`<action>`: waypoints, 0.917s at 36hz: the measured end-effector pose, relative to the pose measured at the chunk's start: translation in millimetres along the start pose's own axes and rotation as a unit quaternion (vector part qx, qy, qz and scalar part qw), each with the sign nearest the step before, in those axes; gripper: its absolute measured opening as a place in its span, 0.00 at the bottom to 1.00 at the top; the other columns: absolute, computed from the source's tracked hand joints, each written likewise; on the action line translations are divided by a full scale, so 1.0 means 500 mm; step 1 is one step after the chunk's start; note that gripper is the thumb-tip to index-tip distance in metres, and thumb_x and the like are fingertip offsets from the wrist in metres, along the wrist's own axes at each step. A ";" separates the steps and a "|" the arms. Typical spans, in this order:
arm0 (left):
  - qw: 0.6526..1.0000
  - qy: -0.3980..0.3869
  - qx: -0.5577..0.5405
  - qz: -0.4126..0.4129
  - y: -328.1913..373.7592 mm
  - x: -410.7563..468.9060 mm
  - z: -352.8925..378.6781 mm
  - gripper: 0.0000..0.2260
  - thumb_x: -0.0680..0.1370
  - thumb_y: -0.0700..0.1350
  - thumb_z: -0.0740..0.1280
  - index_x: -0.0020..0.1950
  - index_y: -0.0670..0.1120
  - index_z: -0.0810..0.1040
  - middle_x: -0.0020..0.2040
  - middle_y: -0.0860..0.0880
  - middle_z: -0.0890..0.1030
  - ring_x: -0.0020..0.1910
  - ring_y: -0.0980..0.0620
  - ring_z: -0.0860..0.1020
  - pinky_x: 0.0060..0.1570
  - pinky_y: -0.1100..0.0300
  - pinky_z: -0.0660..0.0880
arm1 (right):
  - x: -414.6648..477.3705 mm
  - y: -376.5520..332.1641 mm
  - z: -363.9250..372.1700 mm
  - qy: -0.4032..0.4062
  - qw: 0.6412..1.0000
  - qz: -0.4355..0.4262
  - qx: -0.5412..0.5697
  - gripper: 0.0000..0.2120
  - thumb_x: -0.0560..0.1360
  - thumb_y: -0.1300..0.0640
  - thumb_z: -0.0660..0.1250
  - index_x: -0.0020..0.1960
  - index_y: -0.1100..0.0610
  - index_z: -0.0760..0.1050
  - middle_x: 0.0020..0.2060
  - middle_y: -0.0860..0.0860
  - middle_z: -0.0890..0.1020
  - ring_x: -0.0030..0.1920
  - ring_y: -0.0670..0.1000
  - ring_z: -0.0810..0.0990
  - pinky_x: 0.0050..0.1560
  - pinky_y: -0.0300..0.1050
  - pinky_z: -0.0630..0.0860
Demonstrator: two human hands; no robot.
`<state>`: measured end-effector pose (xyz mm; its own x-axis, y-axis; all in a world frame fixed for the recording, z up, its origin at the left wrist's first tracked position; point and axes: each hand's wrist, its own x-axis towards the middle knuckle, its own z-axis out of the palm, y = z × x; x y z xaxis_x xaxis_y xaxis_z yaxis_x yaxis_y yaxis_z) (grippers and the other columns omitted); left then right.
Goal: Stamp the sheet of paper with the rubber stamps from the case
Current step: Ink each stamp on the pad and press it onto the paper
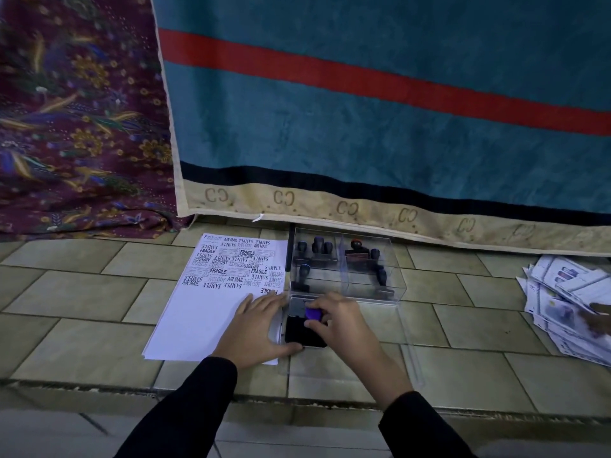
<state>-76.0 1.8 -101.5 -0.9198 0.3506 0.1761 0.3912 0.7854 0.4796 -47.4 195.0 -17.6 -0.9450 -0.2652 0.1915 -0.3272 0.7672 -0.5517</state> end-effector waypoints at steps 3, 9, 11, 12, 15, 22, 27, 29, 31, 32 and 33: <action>1.000 0.000 -0.005 0.002 -0.002 0.000 0.002 0.45 0.63 0.77 0.61 0.75 0.56 0.61 0.75 0.61 0.62 0.74 0.63 0.55 0.76 0.54 0.44 | -0.004 0.005 0.010 -0.005 1.000 -0.003 -0.010 0.15 0.68 0.59 0.74 0.54 0.59 0.80 0.51 0.55 0.81 0.48 0.52 0.80 0.50 0.35 0.73; 1.000 0.006 -0.005 0.007 -0.004 0.001 0.005 0.45 0.63 0.77 0.61 0.74 0.57 0.61 0.75 0.61 0.62 0.74 0.64 0.55 0.76 0.54 0.44 | 0.013 0.004 0.005 0.017 1.000 0.024 0.002 0.13 0.67 0.59 0.75 0.51 0.60 0.80 0.49 0.54 0.81 0.44 0.52 0.80 0.47 0.40 0.76; 1.000 0.001 -0.014 0.005 0.000 0.001 0.003 0.46 0.61 0.78 0.62 0.74 0.58 0.61 0.74 0.63 0.62 0.74 0.65 0.55 0.76 0.55 0.44 | 0.012 0.003 0.008 0.014 0.999 0.028 0.008 0.13 0.66 0.60 0.75 0.50 0.59 0.81 0.48 0.54 0.81 0.44 0.52 0.80 0.48 0.41 0.76; 1.000 0.000 -0.030 -0.002 0.003 0.000 0.000 0.47 0.59 0.79 0.63 0.74 0.59 0.61 0.73 0.65 0.61 0.73 0.65 0.56 0.75 0.56 0.44 | 0.008 0.004 0.011 0.009 1.000 0.026 0.011 0.13 0.66 0.60 0.75 0.50 0.59 0.81 0.48 0.54 0.82 0.44 0.52 0.80 0.49 0.42 0.77; 0.981 0.020 -0.181 -0.066 0.010 -0.001 -0.018 0.47 0.56 0.76 0.70 0.72 0.63 0.62 0.69 0.67 0.62 0.70 0.64 0.59 0.71 0.59 0.53 | -0.006 0.010 0.017 0.004 1.000 0.019 0.011 0.15 0.65 0.59 0.76 0.51 0.57 0.81 0.49 0.53 0.82 0.45 0.51 0.81 0.50 0.45 0.78; 0.911 0.169 -0.335 -0.170 -0.022 -0.008 -0.070 0.21 0.76 0.55 0.68 0.68 0.60 0.70 0.69 0.61 0.71 0.68 0.63 0.66 0.67 0.62 0.62 | 0.024 0.008 0.004 0.017 0.998 0.037 0.051 0.14 0.70 0.57 0.73 0.55 0.54 0.80 0.50 0.52 0.81 0.44 0.50 0.81 0.50 0.39 0.79; 0.970 0.163 -0.051 -0.174 -0.060 -0.006 -0.063 0.18 0.80 0.42 0.62 0.70 0.46 0.70 0.73 0.46 0.70 0.75 0.47 0.61 0.74 0.47 0.54 | 0.081 -0.025 0.015 0.040 0.996 0.014 0.076 0.14 0.71 0.59 0.72 0.56 0.57 0.79 0.50 0.55 0.80 0.46 0.53 0.81 0.52 0.45 0.80; 0.975 0.123 0.008 -0.185 -0.063 -0.005 -0.052 0.19 0.81 0.44 0.59 0.72 0.47 0.67 0.76 0.47 0.65 0.77 0.49 0.56 0.75 0.45 0.46 | 0.103 -0.039 0.031 0.024 0.997 0.003 0.070 0.15 0.71 0.59 0.72 0.58 0.58 0.78 0.52 0.57 0.79 0.47 0.54 0.81 0.54 0.47 0.79; 0.975 0.111 0.040 -0.190 -0.065 -0.004 -0.043 0.19 0.81 0.46 0.57 0.73 0.48 0.66 0.77 0.49 0.62 0.78 0.50 0.54 0.75 0.45 0.43 | 0.121 -0.050 0.049 0.006 0.998 -0.006 0.061 0.15 0.72 0.59 0.71 0.58 0.59 0.78 0.52 0.58 0.79 0.48 0.55 0.80 0.55 0.48 0.79; 0.974 0.110 0.047 -0.192 -0.065 -0.003 -0.040 0.20 0.81 0.46 0.56 0.74 0.48 0.66 0.77 0.49 0.61 0.78 0.51 0.53 0.75 0.45 0.42 | 0.127 -0.054 0.057 -0.003 0.999 -0.008 0.053 0.15 0.72 0.59 0.71 0.58 0.58 0.78 0.53 0.58 0.78 0.49 0.56 0.80 0.55 0.48 0.78; 0.974 0.108 0.049 -0.194 -0.066 -0.002 -0.040 0.20 0.81 0.46 0.56 0.73 0.49 0.66 0.77 0.49 0.61 0.78 0.51 0.54 0.75 0.45 0.43 | 0.132 -0.056 0.064 -0.012 0.999 -0.008 0.044 0.15 0.72 0.59 0.71 0.57 0.58 0.78 0.53 0.58 0.79 0.49 0.56 0.80 0.55 0.47 0.78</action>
<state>-88.6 -34.5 -100.2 -0.9795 -0.0905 0.1799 0.0035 0.8856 0.4644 -100.8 137.1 -15.5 -0.9388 -0.2919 0.1828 -0.3406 0.7088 -0.6178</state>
